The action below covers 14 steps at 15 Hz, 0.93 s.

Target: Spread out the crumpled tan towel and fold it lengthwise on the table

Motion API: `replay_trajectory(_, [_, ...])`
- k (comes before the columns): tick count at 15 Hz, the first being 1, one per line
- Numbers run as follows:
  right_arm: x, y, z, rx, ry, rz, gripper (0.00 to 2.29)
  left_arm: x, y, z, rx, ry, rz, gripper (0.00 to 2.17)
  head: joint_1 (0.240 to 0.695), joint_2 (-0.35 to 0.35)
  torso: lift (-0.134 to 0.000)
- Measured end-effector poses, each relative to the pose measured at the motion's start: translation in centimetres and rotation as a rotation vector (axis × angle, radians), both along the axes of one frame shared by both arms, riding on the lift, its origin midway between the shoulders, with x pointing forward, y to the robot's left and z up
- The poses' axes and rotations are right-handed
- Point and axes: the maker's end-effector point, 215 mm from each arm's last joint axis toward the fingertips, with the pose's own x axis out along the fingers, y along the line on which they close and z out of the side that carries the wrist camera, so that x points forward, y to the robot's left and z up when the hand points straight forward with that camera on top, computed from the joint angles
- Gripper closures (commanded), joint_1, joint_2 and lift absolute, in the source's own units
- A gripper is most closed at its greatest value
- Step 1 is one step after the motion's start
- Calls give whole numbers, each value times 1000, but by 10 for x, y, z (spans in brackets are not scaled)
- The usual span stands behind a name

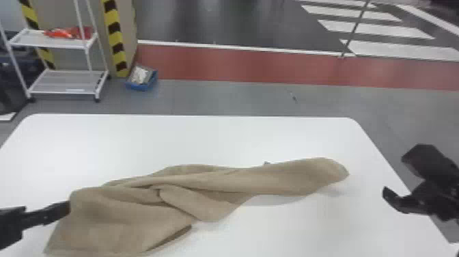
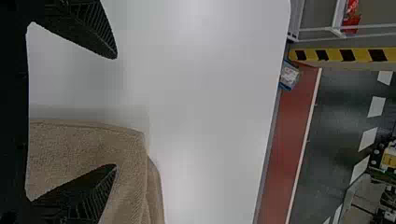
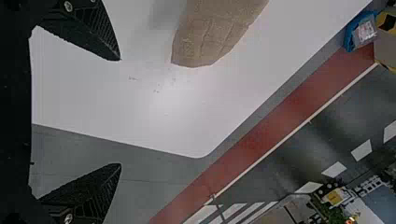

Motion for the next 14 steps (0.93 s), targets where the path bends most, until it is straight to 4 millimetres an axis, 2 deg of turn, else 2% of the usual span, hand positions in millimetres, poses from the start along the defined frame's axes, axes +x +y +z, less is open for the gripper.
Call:
replay_trajectory(2, [-4, -27, 7, 1, -26, -29, 87, -18, -14, 2, -3, -37, -56, 93, 695, -235, -124])
replay_trajectory(3, [-2, -39, 12, -8, -49, -32, 90, -23, -22, 5, 2, -73, -89, 117, 695, -280, -124])
replay_trajectory(5, [7, -51, 18, -42, -104, 11, 97, -27, -32, 18, 38, -167, -141, 198, 695, -303, -124])
replay_trajectory(7, [14, -62, 15, -49, -132, 39, 97, -33, -40, 34, 76, -261, -215, 211, 695, -330, -124])
replay_trajectory(11, [16, -80, 11, -23, -151, 24, 97, -44, -37, 57, 249, -388, -400, 215, 695, -350, -124])
replay_trajectory(14, [14, -84, 10, -17, -153, 15, 97, -58, -32, 54, 353, -367, -559, 215, 695, -350, -124])
